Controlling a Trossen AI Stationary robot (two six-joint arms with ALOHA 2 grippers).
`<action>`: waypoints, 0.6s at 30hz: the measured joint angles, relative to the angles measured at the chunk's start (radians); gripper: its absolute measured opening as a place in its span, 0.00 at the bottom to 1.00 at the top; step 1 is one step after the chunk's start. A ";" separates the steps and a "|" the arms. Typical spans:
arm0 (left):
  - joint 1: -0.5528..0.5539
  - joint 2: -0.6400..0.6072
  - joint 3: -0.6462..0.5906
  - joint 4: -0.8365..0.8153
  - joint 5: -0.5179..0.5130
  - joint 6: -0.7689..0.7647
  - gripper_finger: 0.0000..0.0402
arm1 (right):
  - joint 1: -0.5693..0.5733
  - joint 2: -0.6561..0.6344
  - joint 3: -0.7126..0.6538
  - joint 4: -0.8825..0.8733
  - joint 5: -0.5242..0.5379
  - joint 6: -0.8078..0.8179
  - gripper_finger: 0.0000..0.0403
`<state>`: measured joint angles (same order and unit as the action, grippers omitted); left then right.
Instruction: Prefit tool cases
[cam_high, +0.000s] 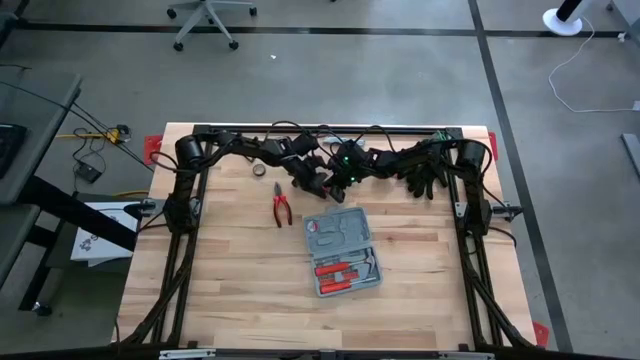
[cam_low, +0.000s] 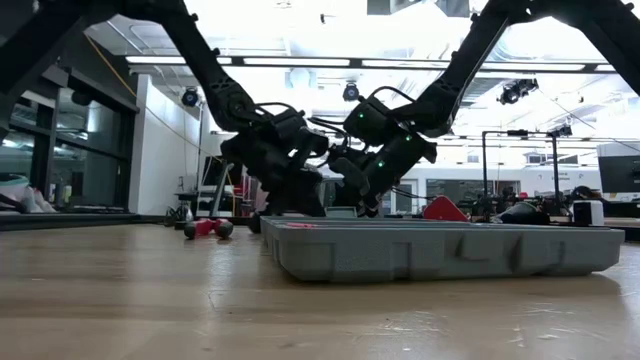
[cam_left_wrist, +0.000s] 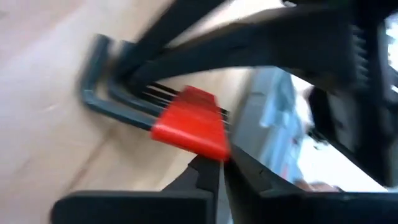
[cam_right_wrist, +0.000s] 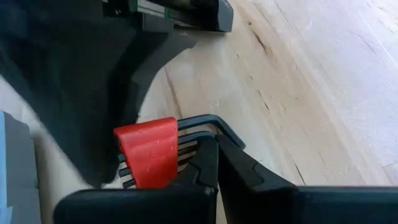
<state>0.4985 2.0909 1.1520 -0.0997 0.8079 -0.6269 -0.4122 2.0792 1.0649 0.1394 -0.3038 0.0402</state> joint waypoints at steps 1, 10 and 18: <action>0.000 0.001 0.000 0.003 0.028 0.010 0.05 | 0.000 0.000 0.000 0.000 0.000 0.000 0.00; -0.006 0.001 -0.001 0.000 0.037 0.003 0.33 | 0.000 0.000 0.001 -0.003 -0.001 0.000 0.00; 0.004 -0.017 -0.053 0.058 -0.021 -0.045 0.49 | -0.001 0.000 0.001 -0.002 -0.029 0.003 0.00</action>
<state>0.5021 2.0743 1.0992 -0.0419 0.7870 -0.6722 -0.4129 2.0796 1.0657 0.1378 -0.3332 0.0437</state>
